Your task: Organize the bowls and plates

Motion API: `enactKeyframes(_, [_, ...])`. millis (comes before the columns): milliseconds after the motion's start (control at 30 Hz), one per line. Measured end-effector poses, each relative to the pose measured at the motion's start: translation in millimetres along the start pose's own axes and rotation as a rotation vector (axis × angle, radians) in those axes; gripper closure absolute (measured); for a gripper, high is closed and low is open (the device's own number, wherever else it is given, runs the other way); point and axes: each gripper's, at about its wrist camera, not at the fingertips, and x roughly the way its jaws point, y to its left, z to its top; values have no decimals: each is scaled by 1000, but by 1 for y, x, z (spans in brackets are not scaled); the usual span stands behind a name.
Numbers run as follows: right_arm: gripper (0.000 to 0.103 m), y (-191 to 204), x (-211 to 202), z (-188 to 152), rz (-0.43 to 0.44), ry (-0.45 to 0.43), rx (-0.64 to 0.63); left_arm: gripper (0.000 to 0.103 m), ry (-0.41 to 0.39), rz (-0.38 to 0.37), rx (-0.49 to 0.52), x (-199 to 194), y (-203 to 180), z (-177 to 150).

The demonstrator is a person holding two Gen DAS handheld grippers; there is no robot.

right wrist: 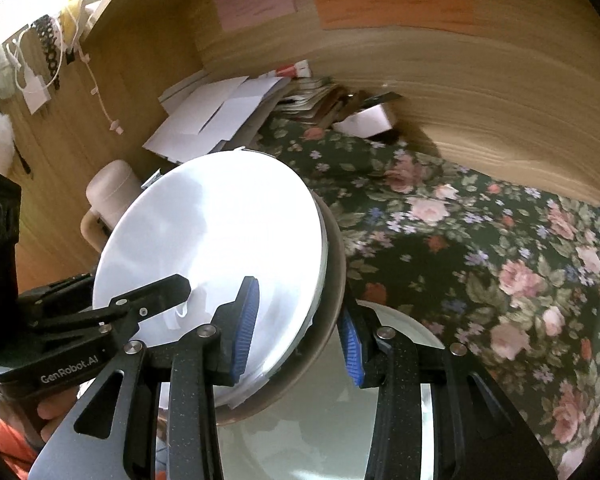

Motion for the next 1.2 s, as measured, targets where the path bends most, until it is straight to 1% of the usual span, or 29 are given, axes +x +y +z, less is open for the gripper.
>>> enactKeyframes(300, [68, -19, -20, -14, -27, -14, 40, 59, 13, -35, 51, 1, -32, -9])
enactKeyframes(600, [68, -35, -32, -32, -42, -17, 83, 59, 34, -59, 82, 4, -55, -18])
enactKeyframes(833, [68, -45, -33, -47, -44, -7, 127, 59, 72, -62, 99, 13, -64, -28])
enactKeyframes(1200, [68, -57, -24, -60, -40, 31, 167, 59, 133, -62, 108, 30, -69, -41])
